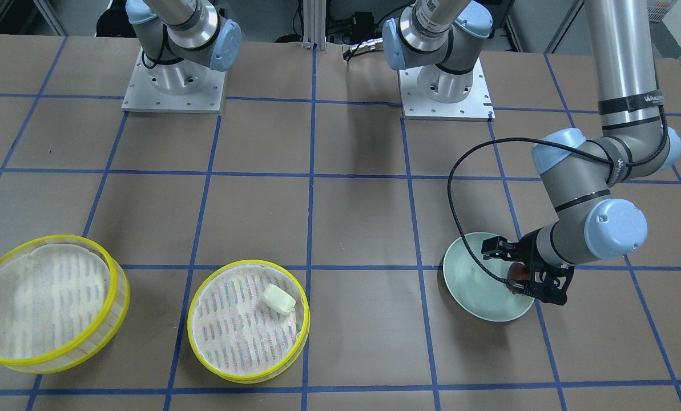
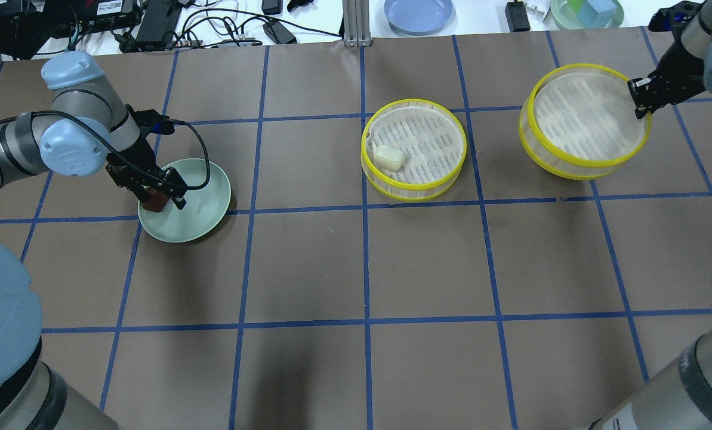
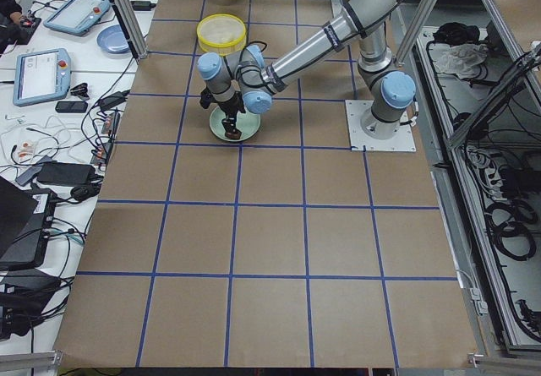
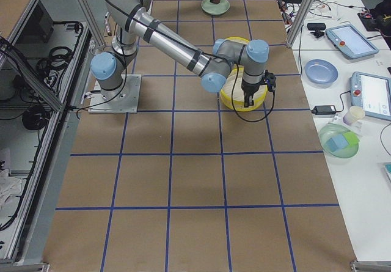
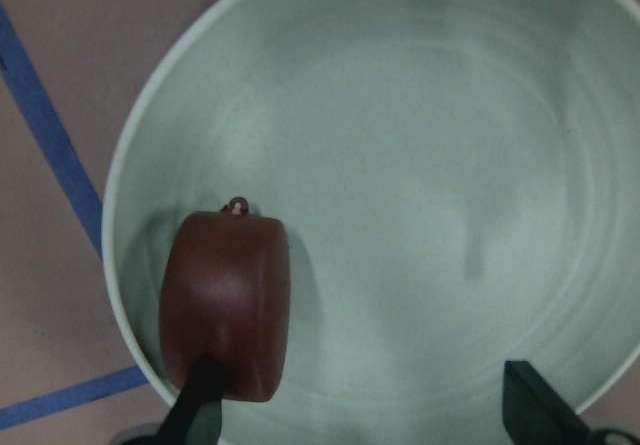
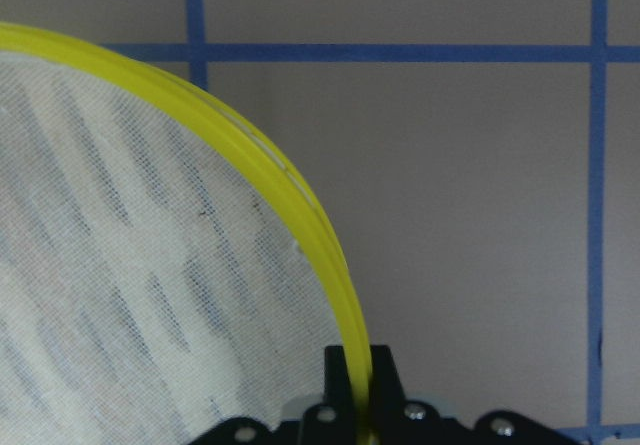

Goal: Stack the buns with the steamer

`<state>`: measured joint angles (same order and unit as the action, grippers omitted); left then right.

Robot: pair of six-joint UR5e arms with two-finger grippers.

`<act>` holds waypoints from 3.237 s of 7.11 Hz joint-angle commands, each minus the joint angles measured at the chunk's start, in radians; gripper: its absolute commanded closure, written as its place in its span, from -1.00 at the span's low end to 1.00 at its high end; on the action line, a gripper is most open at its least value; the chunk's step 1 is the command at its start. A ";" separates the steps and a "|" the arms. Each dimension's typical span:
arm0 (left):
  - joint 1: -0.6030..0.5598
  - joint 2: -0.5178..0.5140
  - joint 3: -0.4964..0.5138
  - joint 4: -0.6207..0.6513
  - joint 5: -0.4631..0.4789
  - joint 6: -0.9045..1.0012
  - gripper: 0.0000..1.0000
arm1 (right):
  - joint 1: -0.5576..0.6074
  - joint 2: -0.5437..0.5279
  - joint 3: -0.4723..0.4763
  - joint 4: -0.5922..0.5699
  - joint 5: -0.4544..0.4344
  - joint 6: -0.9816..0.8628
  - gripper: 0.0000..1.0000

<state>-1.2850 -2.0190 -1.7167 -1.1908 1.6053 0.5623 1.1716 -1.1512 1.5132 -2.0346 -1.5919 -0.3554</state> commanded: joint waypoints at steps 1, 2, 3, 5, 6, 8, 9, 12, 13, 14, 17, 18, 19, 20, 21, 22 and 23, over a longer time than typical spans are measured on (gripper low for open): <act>0.003 0.015 0.028 -0.004 0.007 -0.004 -1.00 | 0.101 -0.042 0.004 0.039 -0.006 0.139 1.00; 0.003 0.016 0.028 -0.004 0.021 -0.005 -1.00 | 0.143 -0.045 0.005 0.040 -0.005 0.203 1.00; 0.003 0.010 0.028 0.000 0.019 -0.004 -1.00 | 0.199 -0.056 0.005 0.044 -0.010 0.293 1.00; 0.003 -0.016 0.026 0.013 0.019 0.001 -1.00 | 0.278 -0.053 0.022 0.044 0.004 0.390 1.00; 0.003 -0.030 0.025 0.029 0.033 0.001 -1.00 | 0.313 -0.047 0.042 0.028 0.003 0.451 1.00; 0.003 -0.049 0.012 0.080 0.035 -0.002 -1.00 | 0.341 -0.039 0.042 0.019 0.006 0.464 1.00; 0.003 -0.050 0.012 0.083 0.025 -0.002 -1.00 | 0.352 -0.022 0.045 0.016 0.007 0.496 1.00; 0.001 -0.053 0.012 0.065 0.027 -0.010 0.45 | 0.441 -0.012 0.045 -0.036 0.004 0.621 1.00; 0.001 -0.041 0.015 0.024 0.028 -0.012 0.99 | 0.445 -0.007 0.045 -0.036 0.004 0.633 1.00; 0.001 -0.030 0.019 -0.001 0.027 -0.010 1.00 | 0.447 0.008 0.044 -0.039 0.004 0.639 1.00; -0.023 0.021 0.031 -0.056 0.025 -0.010 1.00 | 0.447 0.015 0.044 -0.027 0.003 0.659 1.00; -0.028 0.042 0.031 -0.065 0.027 -0.010 1.00 | 0.447 0.015 0.045 -0.024 0.003 0.662 1.00; -0.028 0.057 0.031 -0.078 0.028 -0.010 1.00 | 0.447 0.016 0.045 -0.012 0.003 0.662 1.00; -0.030 0.063 0.029 -0.087 0.027 -0.010 1.00 | 0.447 0.018 0.045 0.014 0.004 0.661 1.00; -0.033 0.074 0.029 -0.122 0.024 -0.013 1.00 | 0.447 0.016 0.045 0.013 0.003 0.661 0.94; -0.033 0.075 0.031 -0.119 0.021 -0.013 1.00 | 0.447 0.016 0.045 0.007 0.004 0.661 0.75; -0.039 0.089 0.031 -0.112 0.019 -0.018 1.00 | 0.445 0.015 0.045 0.002 0.003 0.658 0.71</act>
<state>-1.3187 -1.9424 -1.6865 -1.3047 1.6270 0.5484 1.6182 -1.1355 1.5585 -2.0278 -1.5884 0.3046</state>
